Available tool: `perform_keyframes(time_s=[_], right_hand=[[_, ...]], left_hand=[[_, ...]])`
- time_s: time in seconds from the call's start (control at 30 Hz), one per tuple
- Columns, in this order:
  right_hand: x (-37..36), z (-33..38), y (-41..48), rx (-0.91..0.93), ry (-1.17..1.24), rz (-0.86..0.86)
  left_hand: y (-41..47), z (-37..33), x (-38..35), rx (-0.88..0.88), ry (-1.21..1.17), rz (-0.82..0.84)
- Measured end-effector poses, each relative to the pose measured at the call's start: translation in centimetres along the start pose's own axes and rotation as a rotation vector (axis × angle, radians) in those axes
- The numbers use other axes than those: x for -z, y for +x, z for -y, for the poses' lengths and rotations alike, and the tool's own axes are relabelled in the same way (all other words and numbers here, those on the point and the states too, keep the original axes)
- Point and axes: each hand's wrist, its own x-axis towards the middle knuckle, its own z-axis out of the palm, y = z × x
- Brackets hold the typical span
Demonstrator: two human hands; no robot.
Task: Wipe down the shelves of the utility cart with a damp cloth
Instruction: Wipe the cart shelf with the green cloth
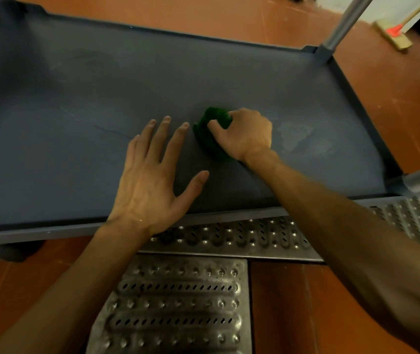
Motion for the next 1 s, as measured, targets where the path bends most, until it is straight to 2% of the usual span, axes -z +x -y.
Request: perform_keyframes(time_s=[0.3,0.53,0.63,0.73,0.8,1.0], right_hand=[[-1.1,3.6,-1.6,0.175,-0.006,-0.092],[-1.0,4.2,-3.2,0.102,0.062,-0.135],[-0.1,2.4,-3.9,0.204,0.130,-0.043],[1.6,0.0,-4.2,0.336,0.186,0.202],[2.7,-1.6,-4.3,0.372,0.224,0.308],[4.8,-4.4,-5.2,0.353,0.380,0.171]], left_hand=[[0.3,0.2,-0.3,0.099,0.009,0.029],[0.3,0.3,-0.3,0.162,-0.003,0.057],[0.2,0.4,-0.4,0.165,-0.010,0.045],[0.1,0.4,-0.4,0.170,-0.015,0.032],[0.1,0.5,-0.4,0.182,-0.015,0.039],[0.1,0.5,-0.4,0.186,-0.008,0.048]])
